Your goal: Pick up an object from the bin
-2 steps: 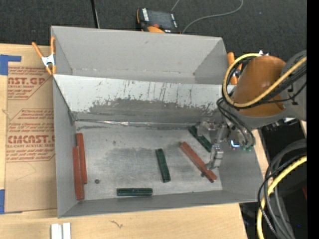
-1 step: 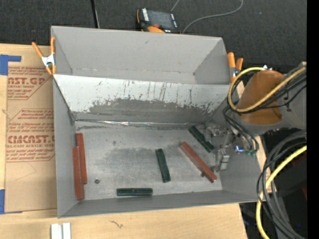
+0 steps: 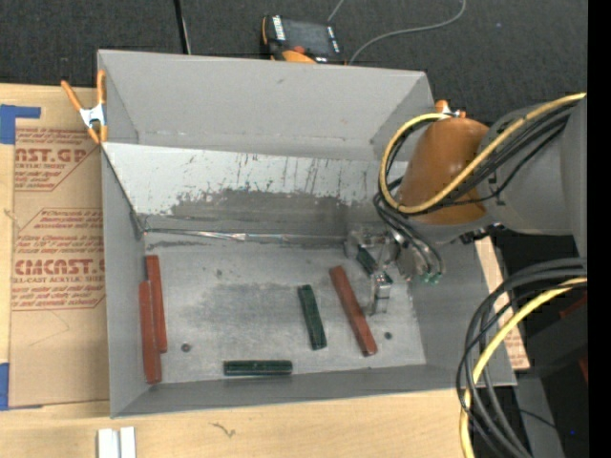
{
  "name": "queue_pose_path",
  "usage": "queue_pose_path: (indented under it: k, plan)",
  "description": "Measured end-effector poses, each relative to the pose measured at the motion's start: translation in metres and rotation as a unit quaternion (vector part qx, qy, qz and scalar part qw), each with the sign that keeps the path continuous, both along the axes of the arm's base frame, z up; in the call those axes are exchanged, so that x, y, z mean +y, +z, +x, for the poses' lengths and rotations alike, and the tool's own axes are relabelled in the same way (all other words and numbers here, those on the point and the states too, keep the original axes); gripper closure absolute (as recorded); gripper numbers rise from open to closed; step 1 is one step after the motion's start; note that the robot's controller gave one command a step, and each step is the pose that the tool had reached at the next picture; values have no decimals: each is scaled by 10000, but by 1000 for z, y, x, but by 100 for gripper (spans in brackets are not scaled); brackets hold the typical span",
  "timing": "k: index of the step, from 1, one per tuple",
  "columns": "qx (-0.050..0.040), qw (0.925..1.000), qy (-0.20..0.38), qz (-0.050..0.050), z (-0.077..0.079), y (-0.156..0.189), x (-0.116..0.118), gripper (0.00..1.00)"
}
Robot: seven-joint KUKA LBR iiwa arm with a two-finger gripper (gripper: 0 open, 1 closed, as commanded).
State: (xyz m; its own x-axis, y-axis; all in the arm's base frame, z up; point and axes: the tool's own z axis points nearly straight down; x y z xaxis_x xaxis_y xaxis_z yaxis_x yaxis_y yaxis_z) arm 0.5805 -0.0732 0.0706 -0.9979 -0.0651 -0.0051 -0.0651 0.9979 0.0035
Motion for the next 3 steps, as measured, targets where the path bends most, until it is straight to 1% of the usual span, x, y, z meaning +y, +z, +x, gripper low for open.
queue_pose_path:
  k: [1,2,3]
  plan:
    - [22,9758,2185,-7,-39,-1,66,0]
    - [25,9394,3428,-23,-60,-2,31,0]
    - [17,9393,3431,-20,-59,-1,33,100]
